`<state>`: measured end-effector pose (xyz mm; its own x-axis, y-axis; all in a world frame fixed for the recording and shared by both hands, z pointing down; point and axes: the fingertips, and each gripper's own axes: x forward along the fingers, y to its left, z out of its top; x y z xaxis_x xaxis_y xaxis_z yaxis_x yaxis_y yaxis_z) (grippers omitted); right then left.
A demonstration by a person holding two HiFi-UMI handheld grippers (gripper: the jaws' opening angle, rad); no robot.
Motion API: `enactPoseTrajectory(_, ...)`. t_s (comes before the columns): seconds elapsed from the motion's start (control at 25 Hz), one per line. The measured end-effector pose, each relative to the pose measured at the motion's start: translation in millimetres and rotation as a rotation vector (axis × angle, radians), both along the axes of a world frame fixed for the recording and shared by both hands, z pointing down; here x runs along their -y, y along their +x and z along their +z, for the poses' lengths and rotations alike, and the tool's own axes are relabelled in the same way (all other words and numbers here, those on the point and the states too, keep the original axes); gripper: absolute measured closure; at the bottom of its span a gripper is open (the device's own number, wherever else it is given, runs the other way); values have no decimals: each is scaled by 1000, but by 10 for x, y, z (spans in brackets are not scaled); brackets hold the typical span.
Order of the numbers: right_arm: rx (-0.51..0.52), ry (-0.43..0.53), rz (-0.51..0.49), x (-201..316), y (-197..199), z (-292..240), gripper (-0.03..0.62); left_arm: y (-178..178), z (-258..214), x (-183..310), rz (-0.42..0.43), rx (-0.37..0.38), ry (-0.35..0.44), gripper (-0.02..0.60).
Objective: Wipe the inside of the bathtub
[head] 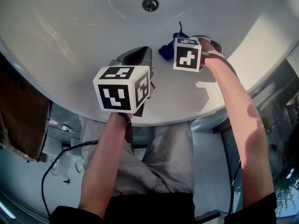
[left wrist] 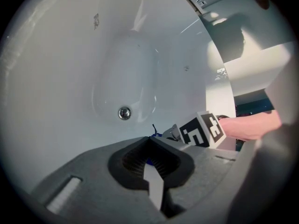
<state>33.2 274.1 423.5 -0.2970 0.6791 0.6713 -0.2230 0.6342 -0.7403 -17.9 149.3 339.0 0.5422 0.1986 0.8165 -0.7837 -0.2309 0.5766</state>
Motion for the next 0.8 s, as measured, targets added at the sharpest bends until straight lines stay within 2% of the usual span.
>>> enactPoseTrajectory(0.24, 26, -11, 29, -117, 28, -341, 530, -20, -28, -209, 32, 13, 1, 580)
enactPoseTrajectory(0.48, 32, 1, -64, -303, -3, -737, 536, -75, -38, -387, 67, 35, 0, 580)
enactPoseTrajectory(0.8, 65, -99, -1, -517, -43, -1351, 531, -81, -73, -432, 71, 29, 0, 580)
